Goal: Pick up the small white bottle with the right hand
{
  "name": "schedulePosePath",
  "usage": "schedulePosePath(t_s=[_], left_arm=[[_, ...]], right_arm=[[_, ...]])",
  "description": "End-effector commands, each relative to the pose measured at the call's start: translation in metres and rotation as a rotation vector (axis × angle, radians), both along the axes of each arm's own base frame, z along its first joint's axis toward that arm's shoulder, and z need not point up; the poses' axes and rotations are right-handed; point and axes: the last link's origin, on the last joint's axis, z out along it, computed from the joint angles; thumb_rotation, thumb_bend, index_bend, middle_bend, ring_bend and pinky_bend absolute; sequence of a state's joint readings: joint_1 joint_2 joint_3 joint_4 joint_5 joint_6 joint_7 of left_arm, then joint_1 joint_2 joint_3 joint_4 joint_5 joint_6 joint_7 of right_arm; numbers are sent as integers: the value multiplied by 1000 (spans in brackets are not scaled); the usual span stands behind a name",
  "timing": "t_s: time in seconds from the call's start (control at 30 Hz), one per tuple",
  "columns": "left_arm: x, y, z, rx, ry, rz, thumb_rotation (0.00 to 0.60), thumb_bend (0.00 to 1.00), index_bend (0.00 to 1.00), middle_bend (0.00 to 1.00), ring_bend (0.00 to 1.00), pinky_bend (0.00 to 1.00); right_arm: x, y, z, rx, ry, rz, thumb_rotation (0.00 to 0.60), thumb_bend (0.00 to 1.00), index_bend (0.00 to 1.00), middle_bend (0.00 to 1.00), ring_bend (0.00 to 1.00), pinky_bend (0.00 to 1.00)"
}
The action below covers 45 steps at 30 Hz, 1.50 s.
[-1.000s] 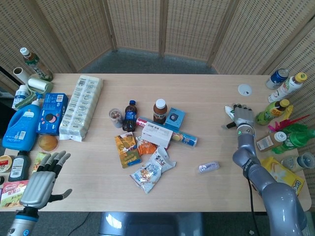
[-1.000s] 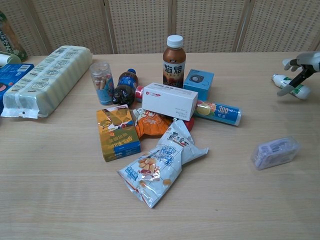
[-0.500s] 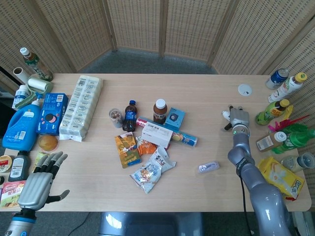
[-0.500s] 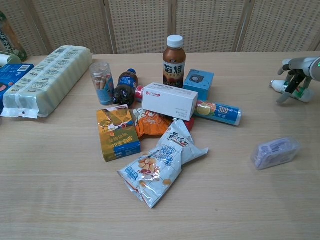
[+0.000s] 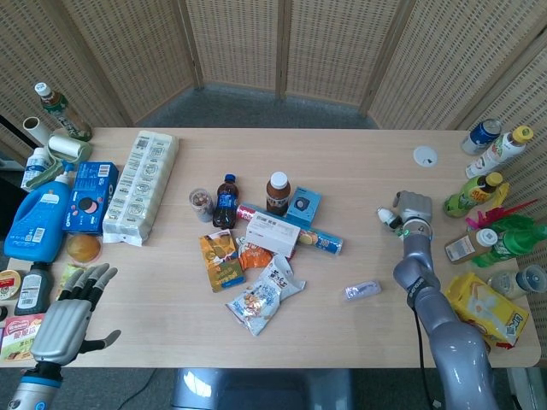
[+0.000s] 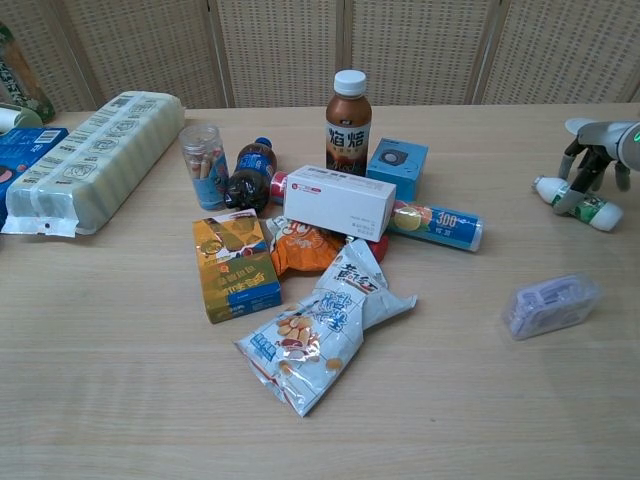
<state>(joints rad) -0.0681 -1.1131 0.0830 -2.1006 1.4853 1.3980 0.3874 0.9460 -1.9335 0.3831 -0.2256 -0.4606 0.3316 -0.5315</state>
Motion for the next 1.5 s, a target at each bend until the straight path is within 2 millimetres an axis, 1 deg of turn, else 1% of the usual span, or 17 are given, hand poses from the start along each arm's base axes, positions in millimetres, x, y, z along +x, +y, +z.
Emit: schedulePosePath(t_s=[0.03,0.17,0.23,0.4,0.53,0.6,0.73,0.83,1.03,1.23,1.37,1.5], left_arm=[[0,1,-1,-3,-5,-2,600,221,88,18,0,0],[-2,1,-2,-4,-7,-3,600,222,89,18,0,0],[-3,2,-1,-2,-8,-1,600,221,88,18,0,0],[-4,4,-3,-9,-14,-6,600,220,88,18,0,0],[-2,6,-6,-21,-24,-18,600,221,87,19,0,0],[-2,6,-8,-25,-30,-20,600,221,88,18,0,0],[-4,3,-11,-35,-45,-22,600,221,89,18,0,0],[-4,0,-11,-35,-55,-28,600,222,87,18,0,0],[-7,-9,-8,-31,-69,-34,600,221,88,19,0,0],[-13,-14,-5,-21,-83,-30,600,221,88,18,0,0],[-18,-16,-5,-20,-91,-20,600,221,87,19,0,0],[-21,-15,-5,-18,-97,-17,600,222,88,19,0,0]], right_arm=[[-2,1,1,-7,-3,-1,600,97,471,746,529,784],[-1,0,6,-28,-8,8,600,107,551,828,618,863],[1,-2,11,-45,-4,24,600,110,569,847,640,881],[8,-6,28,-100,-14,73,600,110,589,874,660,902],[20,-4,52,-162,-27,140,600,109,589,874,660,901],[28,1,64,-201,-51,165,600,106,590,874,660,901],[46,21,92,-258,-91,216,600,105,594,876,661,903],[59,36,109,-264,-91,241,600,103,596,878,664,909],[83,58,136,-266,-96,274,600,103,596,878,664,908],[105,69,154,-282,-93,318,600,99,596,878,665,907],[121,73,161,-290,-104,354,600,97,596,878,664,909],[137,77,163,-296,-129,389,600,97,595,879,665,908]])
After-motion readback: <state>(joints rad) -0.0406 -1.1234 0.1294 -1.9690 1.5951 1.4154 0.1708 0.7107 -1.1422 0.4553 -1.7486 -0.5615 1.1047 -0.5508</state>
